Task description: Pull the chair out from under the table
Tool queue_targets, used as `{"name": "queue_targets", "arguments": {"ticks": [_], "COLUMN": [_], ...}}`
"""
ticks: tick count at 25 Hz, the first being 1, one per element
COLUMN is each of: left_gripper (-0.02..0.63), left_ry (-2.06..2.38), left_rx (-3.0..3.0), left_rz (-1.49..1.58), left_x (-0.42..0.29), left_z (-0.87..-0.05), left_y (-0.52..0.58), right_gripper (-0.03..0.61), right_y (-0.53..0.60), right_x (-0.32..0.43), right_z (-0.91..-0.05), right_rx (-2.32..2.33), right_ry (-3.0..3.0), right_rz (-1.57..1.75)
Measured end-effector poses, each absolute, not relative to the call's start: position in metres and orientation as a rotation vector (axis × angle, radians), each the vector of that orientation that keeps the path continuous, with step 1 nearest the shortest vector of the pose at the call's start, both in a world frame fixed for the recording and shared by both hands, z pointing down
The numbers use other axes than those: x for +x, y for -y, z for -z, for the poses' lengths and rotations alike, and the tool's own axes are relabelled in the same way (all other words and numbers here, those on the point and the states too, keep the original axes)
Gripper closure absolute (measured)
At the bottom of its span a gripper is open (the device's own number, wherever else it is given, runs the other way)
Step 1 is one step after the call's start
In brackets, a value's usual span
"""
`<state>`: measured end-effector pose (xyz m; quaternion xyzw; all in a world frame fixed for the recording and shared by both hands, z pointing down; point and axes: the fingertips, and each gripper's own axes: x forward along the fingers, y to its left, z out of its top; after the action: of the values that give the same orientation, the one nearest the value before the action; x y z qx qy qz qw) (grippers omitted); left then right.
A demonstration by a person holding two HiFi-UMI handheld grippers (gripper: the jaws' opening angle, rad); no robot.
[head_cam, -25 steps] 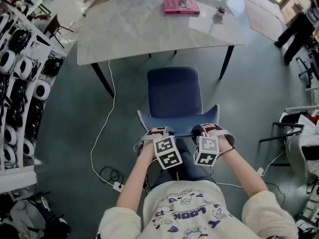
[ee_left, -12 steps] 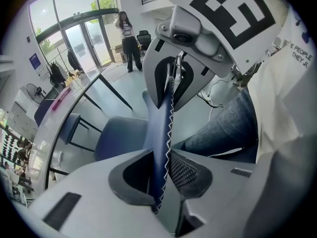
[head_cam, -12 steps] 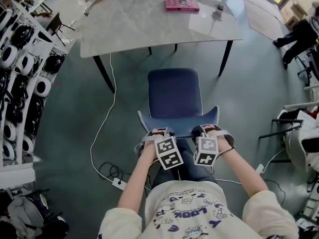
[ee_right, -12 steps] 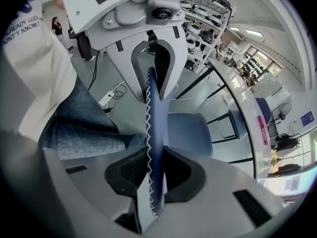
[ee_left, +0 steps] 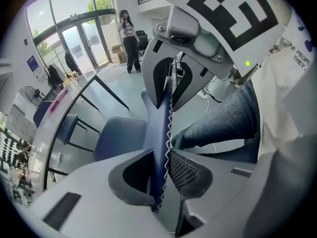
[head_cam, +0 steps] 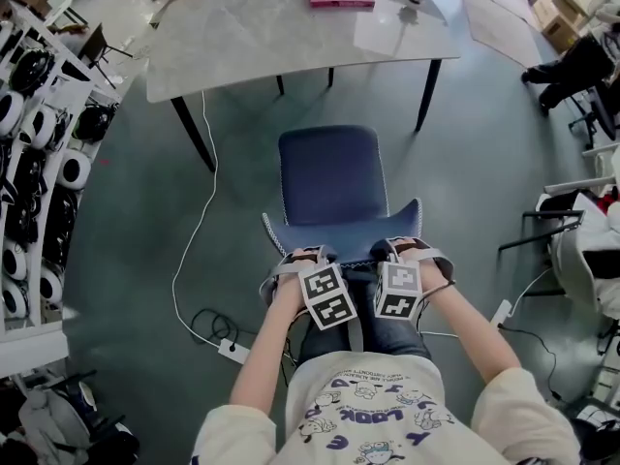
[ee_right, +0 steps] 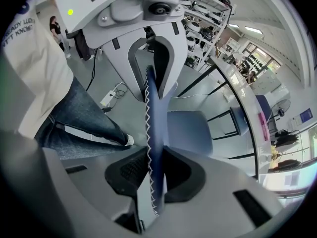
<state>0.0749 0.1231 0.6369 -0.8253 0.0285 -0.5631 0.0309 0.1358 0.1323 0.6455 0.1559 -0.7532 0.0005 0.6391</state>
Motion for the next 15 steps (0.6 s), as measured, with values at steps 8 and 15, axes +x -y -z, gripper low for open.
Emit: {"name": "queue_targets", "arguments": {"ticks": [8,15], "left_gripper": [0.514,0.514], "left_ry": [-0.053,-0.057], "left_rx": [-2.543,-2.540], "left_rz": [1.741,1.756], "left_x": [0.069,0.067], "left_z": [-0.637,-0.637], "left_y": [-0.152,-0.173], "right_gripper": [0.500,0.500], "right_y": [-0.160,-0.180], "right_x": [0.129,0.130], "right_z": [-0.645,-0.646], "right_rx": [0.369,0.362], "right_ry": [1.717,1.712], "right_rz": [-0.009,0.004]}}
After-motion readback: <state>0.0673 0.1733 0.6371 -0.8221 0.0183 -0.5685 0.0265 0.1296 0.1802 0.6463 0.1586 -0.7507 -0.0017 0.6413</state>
